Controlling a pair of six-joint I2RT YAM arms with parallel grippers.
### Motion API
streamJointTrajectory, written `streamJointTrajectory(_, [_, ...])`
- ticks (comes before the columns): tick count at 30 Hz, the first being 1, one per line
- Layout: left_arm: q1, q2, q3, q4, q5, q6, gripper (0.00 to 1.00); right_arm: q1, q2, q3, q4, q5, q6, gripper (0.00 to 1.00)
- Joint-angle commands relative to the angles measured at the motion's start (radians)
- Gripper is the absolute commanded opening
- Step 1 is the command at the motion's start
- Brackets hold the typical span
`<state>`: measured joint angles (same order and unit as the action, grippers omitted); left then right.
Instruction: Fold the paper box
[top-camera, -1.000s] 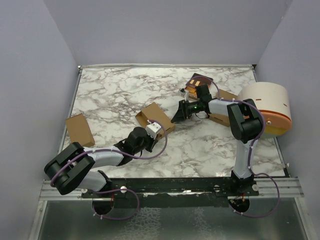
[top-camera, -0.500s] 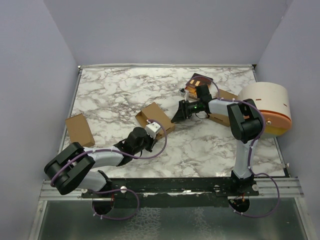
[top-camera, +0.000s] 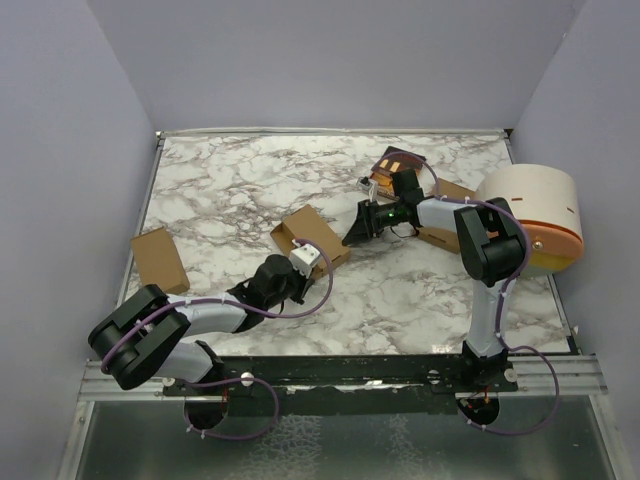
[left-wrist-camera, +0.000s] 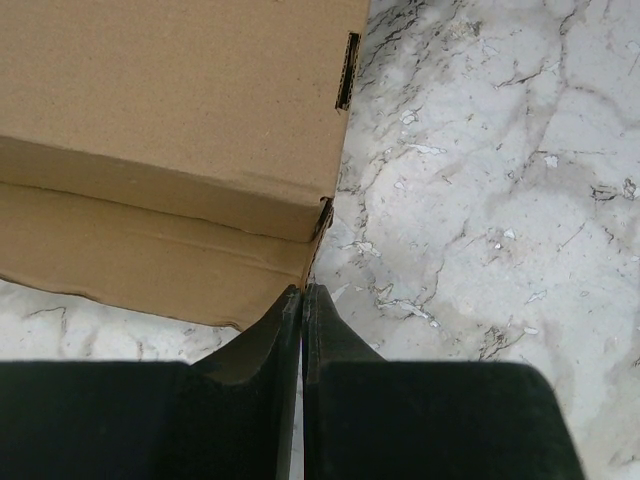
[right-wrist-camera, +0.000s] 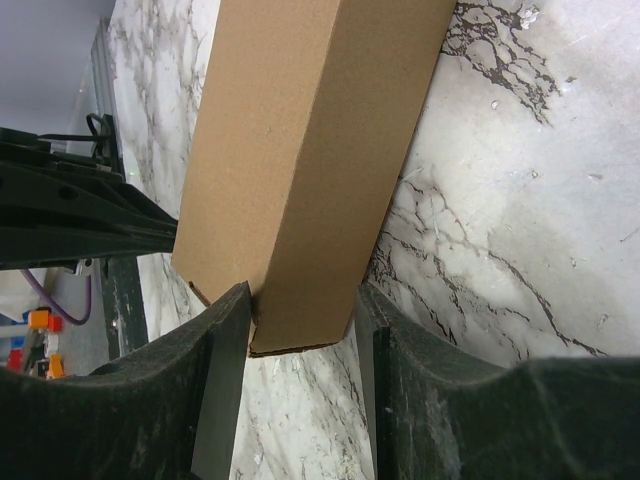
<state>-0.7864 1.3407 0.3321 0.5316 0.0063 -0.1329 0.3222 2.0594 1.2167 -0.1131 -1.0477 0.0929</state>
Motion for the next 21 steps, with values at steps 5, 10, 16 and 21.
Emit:
streamJointTrajectory(5, [0.01, -0.027, -0.02, 0.034, -0.002, -0.017, 0.02, 0.003, 0.036, -0.002, -0.02, 0.084, -0.024, 0.45])
streamJointTrajectory(10, [0.012, -0.027, -0.022, 0.039, 0.007, -0.018, 0.02, 0.003, 0.038, -0.002, -0.02, 0.084, -0.024, 0.45])
streamJointTrajectory(16, [0.013, -0.027, -0.021, 0.042, 0.014, -0.018, 0.02, 0.002, 0.038, -0.001, -0.02, 0.083, -0.023, 0.45])
streamJointTrajectory(21, [0.014, -0.032, -0.01, 0.037, 0.025, -0.022, 0.03, 0.003, 0.039, 0.0, -0.021, 0.08, -0.024, 0.45])
